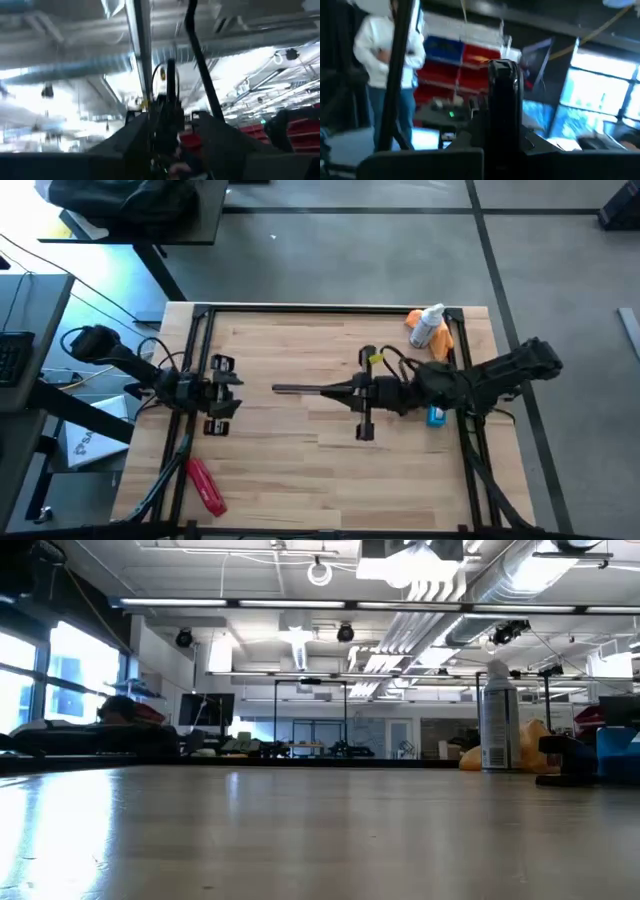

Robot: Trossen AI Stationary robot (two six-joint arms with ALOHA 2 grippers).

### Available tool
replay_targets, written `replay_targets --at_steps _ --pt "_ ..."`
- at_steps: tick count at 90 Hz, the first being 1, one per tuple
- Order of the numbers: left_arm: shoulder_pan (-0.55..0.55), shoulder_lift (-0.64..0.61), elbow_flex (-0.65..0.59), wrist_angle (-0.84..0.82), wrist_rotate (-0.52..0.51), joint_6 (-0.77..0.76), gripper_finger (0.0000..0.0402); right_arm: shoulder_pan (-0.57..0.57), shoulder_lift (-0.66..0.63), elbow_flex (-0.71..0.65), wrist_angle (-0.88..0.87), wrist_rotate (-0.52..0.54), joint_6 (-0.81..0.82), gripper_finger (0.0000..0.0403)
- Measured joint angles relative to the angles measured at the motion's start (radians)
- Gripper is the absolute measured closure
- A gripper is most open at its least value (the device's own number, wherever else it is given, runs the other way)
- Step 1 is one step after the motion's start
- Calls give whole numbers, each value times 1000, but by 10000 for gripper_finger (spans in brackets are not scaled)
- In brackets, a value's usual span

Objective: Apply microfiber cloth
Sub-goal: Spray the cellphone using the spray bottle

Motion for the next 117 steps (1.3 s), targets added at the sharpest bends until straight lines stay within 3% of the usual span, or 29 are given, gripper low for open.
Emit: replay_targets --at_steps 24,40,80,117 --pt "45 77 146 -28 94 18 225 -52 102 -1 222 -87 7 403" --pt "78 144 229 -28 182 -31 225 -91 166 -1 422 -208 81 403" --pt "122 279 412 -13 203 -31 225 -137 204 -1 459 -258 148 403" --pt "128 297 484 -59 196 -59 233 -136 204 -1 452 -217 -10 403"
